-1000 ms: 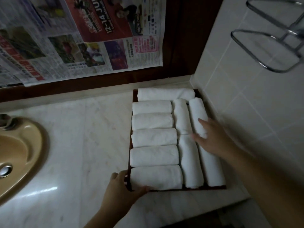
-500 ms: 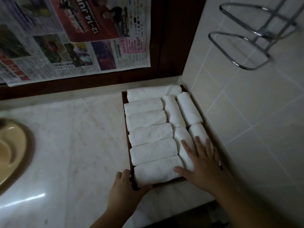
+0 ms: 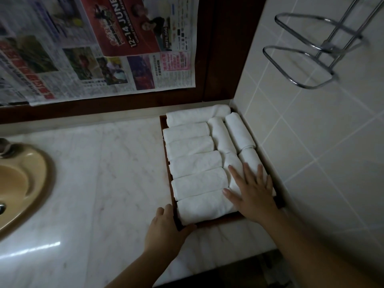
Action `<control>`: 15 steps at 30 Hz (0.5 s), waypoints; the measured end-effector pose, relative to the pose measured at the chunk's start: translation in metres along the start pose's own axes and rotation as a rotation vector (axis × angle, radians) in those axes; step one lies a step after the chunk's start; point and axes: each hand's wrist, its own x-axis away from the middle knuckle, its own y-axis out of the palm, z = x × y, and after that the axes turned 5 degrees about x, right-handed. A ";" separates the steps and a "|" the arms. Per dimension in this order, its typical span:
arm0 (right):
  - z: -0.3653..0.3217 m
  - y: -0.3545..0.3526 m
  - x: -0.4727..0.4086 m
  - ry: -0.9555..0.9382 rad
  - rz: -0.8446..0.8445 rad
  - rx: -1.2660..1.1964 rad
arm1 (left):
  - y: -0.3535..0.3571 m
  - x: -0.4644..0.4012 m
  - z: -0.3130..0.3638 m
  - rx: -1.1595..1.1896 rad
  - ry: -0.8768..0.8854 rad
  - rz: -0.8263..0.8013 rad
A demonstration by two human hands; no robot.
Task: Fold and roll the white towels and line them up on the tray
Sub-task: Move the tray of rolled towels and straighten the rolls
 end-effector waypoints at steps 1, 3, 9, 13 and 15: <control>0.000 0.000 -0.001 0.004 0.005 -0.006 | 0.000 0.000 0.000 -0.001 0.000 0.004; -0.001 -0.001 -0.005 0.009 -0.003 -0.022 | 0.001 0.000 0.001 -0.006 -0.004 0.008; -0.005 -0.010 -0.019 0.027 -0.072 -0.031 | 0.001 0.001 -0.001 0.006 -0.009 0.003; -0.029 -0.014 0.003 -0.077 0.063 -0.005 | 0.001 0.002 -0.003 0.035 -0.014 0.000; -0.053 -0.011 0.025 -0.255 0.124 0.017 | 0.002 0.003 -0.004 0.060 -0.014 0.007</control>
